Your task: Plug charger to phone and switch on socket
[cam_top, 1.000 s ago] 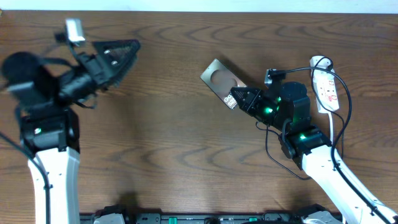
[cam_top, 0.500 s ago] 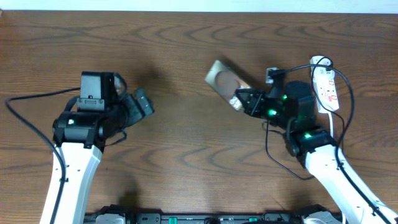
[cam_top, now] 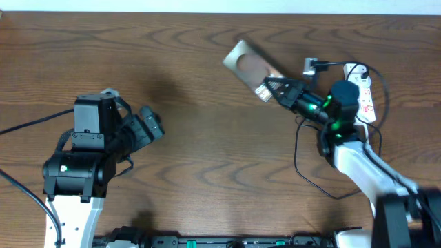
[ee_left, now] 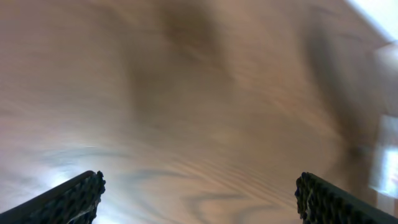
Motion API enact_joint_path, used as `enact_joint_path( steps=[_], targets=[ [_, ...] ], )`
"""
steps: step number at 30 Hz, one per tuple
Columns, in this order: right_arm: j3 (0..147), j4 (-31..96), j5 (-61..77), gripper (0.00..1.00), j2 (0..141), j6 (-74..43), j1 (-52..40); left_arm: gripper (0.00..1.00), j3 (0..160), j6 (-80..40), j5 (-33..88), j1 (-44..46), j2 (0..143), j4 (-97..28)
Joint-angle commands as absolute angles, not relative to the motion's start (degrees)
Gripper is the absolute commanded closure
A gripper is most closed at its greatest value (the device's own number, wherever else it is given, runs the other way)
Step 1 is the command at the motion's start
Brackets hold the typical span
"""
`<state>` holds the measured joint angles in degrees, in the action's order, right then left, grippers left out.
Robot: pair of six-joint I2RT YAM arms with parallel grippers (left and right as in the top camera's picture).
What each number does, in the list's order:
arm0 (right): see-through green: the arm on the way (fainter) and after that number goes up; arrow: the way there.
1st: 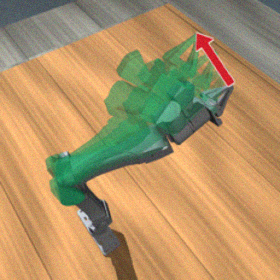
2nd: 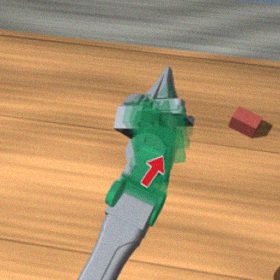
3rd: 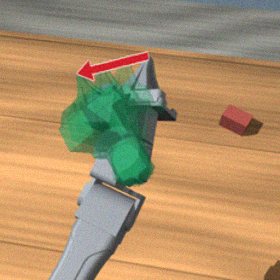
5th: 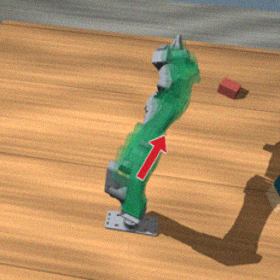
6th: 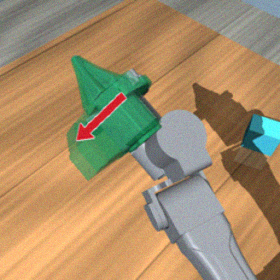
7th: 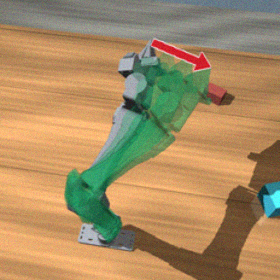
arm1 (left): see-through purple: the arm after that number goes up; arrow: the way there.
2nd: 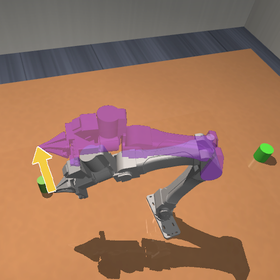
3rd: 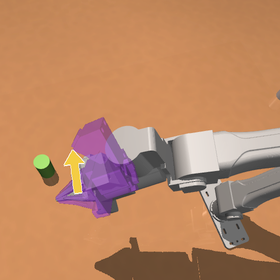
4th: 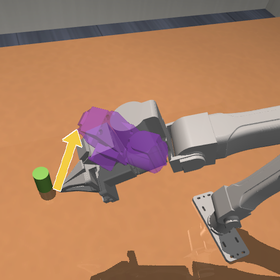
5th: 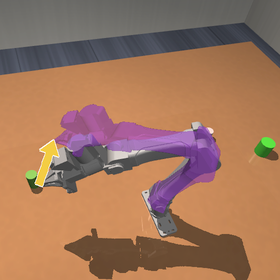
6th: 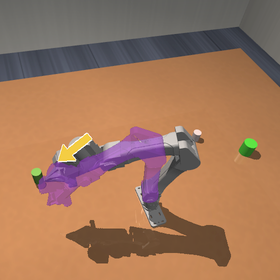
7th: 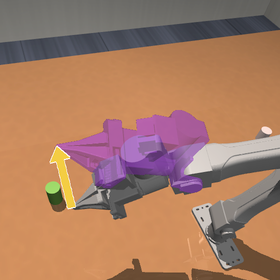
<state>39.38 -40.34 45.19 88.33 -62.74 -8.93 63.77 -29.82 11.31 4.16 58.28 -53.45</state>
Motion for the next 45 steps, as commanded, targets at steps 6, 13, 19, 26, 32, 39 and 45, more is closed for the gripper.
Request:
enact_joint_path(
  steps=[6, 13, 19, 26, 32, 39, 45],
  targets=[
    [39.03, -66.48, 54.04, 0.99, 97.14, -84.86, -11.49, 0.0, 54.98, -41.28, 43.86, 3.99, 58.74, -32.21],
    [38.44, -71.79, 47.29, 0.99, 98.26, -90.43, -17.78, 0.0, 46.74, -54.37, 46.06, 4.21, 59.22, -16.01],
    [38.44, -71.16, 41.06, 0.99, 98.26, -94.17, -23.66, 0.01, 44.6, -60.36, 44.93, 6.33, 60.27, -5.1],
    [38.44, -71.99, 39.35, 0.99, 98.26, -102.76, -26.92, 0.0, 44.56, -61.63, 42.06, 9.47, 61.76, -2.0],
    [38.44, -74.0, 40.01, 0.99, 98.26, -110.61, -29.45, 0.01, 44.56, -61.63, 40.69, 10.48, 63.11, -0.27],
    [38.11, -73.95, 41.95, 0.99, 98.26, -114.87, -30.13, 0.15, 44.58, -61.65, 37.34, 10.44, 63.18, 1.5],
    [36.53, -73.47, 41.89, 0.99, 98.26, -116.33, -30.09, 0.16, 44.58, -61.65, 36.32, 10.44, 63.18, 4.03]
  ],
)
